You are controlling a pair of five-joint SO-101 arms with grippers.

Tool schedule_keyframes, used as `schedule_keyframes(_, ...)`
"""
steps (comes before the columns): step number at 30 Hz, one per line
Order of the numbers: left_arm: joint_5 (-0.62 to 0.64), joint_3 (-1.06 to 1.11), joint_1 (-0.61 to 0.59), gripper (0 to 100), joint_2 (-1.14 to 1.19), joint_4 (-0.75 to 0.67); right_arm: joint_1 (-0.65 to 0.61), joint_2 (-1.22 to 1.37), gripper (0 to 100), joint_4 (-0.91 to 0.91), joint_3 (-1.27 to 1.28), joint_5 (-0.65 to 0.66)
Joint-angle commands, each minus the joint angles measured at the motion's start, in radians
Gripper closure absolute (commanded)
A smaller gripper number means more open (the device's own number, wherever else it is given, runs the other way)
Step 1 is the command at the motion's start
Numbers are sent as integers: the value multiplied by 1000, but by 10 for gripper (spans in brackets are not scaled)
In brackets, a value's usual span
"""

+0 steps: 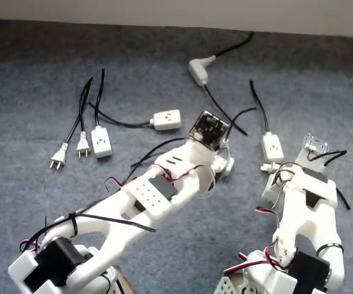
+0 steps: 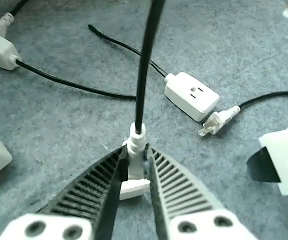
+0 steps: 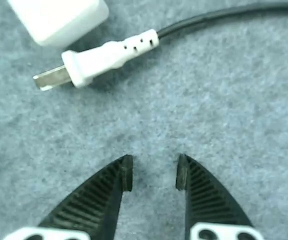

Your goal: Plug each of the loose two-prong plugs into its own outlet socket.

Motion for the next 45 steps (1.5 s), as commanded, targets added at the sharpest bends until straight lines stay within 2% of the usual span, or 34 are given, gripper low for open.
schedule_keyframes(1, 9, -48, 18, 993, 28, -58, 21, 7, 833, -25, 2, -11)
schedule_keyframes(10, 8, -51, 18, 993, 116, -184, 19, 7, 833, -25, 2, -11)
schedule_keyframes(28, 25, -45, 73, 994, 125, -187, 19, 7, 833, -25, 2, -12)
schedule_keyframes(32, 123, -25, 31, 994, 125, -250, 19, 7, 833, -25, 2, -14)
schedule_keyframes(36, 132, -22, -5, 994, 127, -256, 19, 7, 833, -25, 2, -14)
schedule_keyframes(45, 133, 13, 1, 994, 127, -261, 19, 7, 833, -25, 2, -15)
